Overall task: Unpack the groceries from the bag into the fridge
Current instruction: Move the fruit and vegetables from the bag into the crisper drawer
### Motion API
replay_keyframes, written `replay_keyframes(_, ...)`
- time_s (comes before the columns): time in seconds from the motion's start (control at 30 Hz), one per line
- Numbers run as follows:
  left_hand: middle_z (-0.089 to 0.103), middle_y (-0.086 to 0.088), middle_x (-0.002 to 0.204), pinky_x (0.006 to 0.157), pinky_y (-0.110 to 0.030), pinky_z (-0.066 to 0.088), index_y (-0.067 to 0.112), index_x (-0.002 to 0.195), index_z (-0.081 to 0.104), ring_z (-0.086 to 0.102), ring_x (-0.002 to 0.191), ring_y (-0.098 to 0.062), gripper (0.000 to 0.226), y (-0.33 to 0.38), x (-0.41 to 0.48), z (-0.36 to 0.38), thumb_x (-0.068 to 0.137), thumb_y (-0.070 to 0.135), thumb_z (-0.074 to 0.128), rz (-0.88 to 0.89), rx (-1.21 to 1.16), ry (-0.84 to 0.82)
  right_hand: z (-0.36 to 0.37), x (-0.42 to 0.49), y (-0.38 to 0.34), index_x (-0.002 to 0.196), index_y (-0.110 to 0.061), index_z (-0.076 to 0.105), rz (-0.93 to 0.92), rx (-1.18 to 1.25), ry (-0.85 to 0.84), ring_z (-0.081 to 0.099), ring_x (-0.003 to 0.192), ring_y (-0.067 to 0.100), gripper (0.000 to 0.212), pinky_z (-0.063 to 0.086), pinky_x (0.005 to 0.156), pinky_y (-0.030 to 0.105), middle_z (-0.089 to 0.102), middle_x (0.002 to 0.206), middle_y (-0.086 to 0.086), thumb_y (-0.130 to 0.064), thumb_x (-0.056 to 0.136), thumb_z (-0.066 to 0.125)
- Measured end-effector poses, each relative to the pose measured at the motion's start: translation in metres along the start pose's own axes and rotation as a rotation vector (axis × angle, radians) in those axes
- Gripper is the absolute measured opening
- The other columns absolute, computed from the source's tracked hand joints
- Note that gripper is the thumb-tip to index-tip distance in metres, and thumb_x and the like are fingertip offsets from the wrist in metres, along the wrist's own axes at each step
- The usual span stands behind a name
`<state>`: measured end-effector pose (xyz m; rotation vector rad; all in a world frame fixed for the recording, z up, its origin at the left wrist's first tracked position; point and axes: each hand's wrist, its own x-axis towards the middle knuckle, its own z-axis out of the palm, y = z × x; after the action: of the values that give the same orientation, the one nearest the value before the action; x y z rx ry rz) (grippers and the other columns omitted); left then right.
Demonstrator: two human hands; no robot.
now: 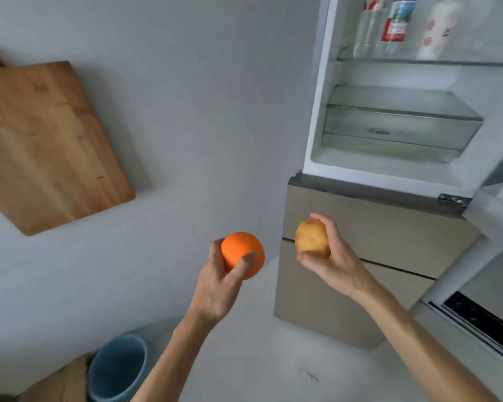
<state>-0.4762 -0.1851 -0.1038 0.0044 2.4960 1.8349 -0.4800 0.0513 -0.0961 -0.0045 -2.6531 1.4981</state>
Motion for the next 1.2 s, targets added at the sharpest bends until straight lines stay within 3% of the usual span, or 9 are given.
replay_keyframes(0.13, 0.063, 0.002, 0.108, 0.067, -0.031, 0.059, 0.027, 0.119, 0.052, 0.065, 0.092, -0.013, 0.068, 0.016, 0.044, 0.043, 0.064, 0.066, 0.062, -0.048, -0.160, -0.170, -0.023, 0.008, 0.021, 0.137, -0.048, 0.029, 0.073, -0.013, 0.100, 0.055, 0.101, 0.008, 0.066, 0.043, 0.080, 0.018, 0.050, 0.124, -0.010, -0.043, 0.083, 0.067)
replay_keyframes(0.23, 0.064, 0.000, 0.109, 0.066, -0.029, 0.060, 0.025, 0.117, 0.057, 0.067, 0.097, -0.018, 0.063, 0.029, 0.077, 0.071, 0.067, 0.063, 0.063, -0.114, -0.277, -0.242, -0.045, 0.025, 0.037, 0.129, -0.051, 0.037, 0.166, 0.122, 0.240, 0.057, 0.104, 0.007, 0.049, 0.053, 0.081, 0.028, 0.054, 0.120, -0.014, -0.050, 0.088, 0.063)
replay_keyframes(0.37, 0.065, -0.009, 0.120, 0.077, -0.039, 0.061, 0.028, 0.127, 0.057, 0.072, 0.099, -0.025, 0.071, 0.047, 0.131, 0.109, 0.070, 0.070, 0.061, -0.172, -0.383, -0.342, -0.082, 0.067, 0.061, 0.132, -0.038, 0.044, 0.227, 0.366, 0.365, 0.059, 0.106, 0.000, 0.062, 0.049, 0.073, 0.015, 0.058, 0.118, -0.018, -0.038, 0.079, 0.078)
replay_keyframes(0.47, 0.066, -0.011, 0.123, 0.082, -0.042, 0.060, 0.032, 0.122, 0.059, 0.071, 0.105, -0.027, 0.065, 0.072, 0.177, 0.147, 0.071, 0.071, 0.066, -0.145, -0.444, -0.439, -0.113, 0.109, 0.082, 0.123, -0.030, 0.060, 0.212, 0.447, 0.316, 0.065, 0.104, 0.006, 0.058, 0.051, 0.077, 0.016, 0.069, 0.112, -0.012, -0.038, 0.068, 0.078)
replay_keyframes(0.63, 0.068, -0.013, 0.123, 0.078, -0.041, 0.057, 0.032, 0.126, 0.057, 0.070, 0.107, -0.032, 0.063, 0.124, 0.263, 0.230, 0.077, 0.071, 0.058, -0.225, -0.622, -0.510, -0.175, 0.186, 0.119, 0.118, -0.025, 0.064, 0.211, 0.706, 0.323, 0.068, 0.104, 0.017, 0.053, 0.057, 0.081, 0.037, 0.072, 0.110, -0.003, -0.035, 0.068, 0.079)
replay_keyframes(0.77, 0.064, -0.018, 0.131, 0.087, -0.044, 0.055, 0.021, 0.133, 0.057, 0.066, 0.115, -0.038, 0.072, 0.148, 0.331, 0.297, 0.080, 0.069, 0.060, -0.319, -0.758, -0.518, -0.227, 0.242, 0.148, 0.120, -0.026, 0.062, 0.231, 0.812, 0.336, 0.065, 0.109, 0.020, 0.052, 0.055, 0.083, 0.035, 0.067, 0.119, 0.003, -0.033, 0.070, 0.075)
replay_keyframes(0.9, 0.059, -0.020, 0.136, 0.095, -0.047, 0.052, 0.014, 0.136, 0.053, 0.066, 0.115, -0.036, 0.085, 0.157, 0.384, 0.344, 0.074, 0.071, 0.063, -0.374, -0.935, -0.440, -0.254, 0.292, 0.169, 0.127, -0.021, 0.060, 0.202, 0.940, 0.334, 0.064, 0.104, 0.018, 0.062, 0.052, 0.073, 0.032, 0.068, 0.116, 0.001, -0.037, 0.069, 0.075)
replay_keyframes(1.07, 0.057, -0.017, 0.133, 0.106, -0.051, 0.045, 0.019, 0.131, 0.054, 0.059, 0.121, -0.036, 0.082, 0.160, 0.417, 0.371, 0.070, 0.073, 0.061, -0.371, -0.829, -0.380, -0.256, 0.330, 0.194, 0.123, -0.034, 0.059, 0.275, 0.896, 0.463, 0.063, 0.112, 0.018, 0.070, 0.050, 0.099, 0.042, 0.065, 0.121, -0.005, -0.049, 0.058, 0.080)
replay_keyframes(1.2, 0.064, -0.014, 0.130, 0.105, -0.052, 0.044, 0.021, 0.135, 0.055, 0.062, 0.118, -0.034, 0.079, 0.157, 0.424, 0.376, 0.076, 0.073, 0.057, -0.354, -0.821, -0.406, -0.256, 0.337, 0.199, 0.120, -0.029, 0.062, 0.269, 0.954, 0.449, 0.063, 0.112, 0.022, 0.066, 0.050, 0.101, 0.047, 0.067, 0.121, 0.001, -0.044, 0.059, 0.081)
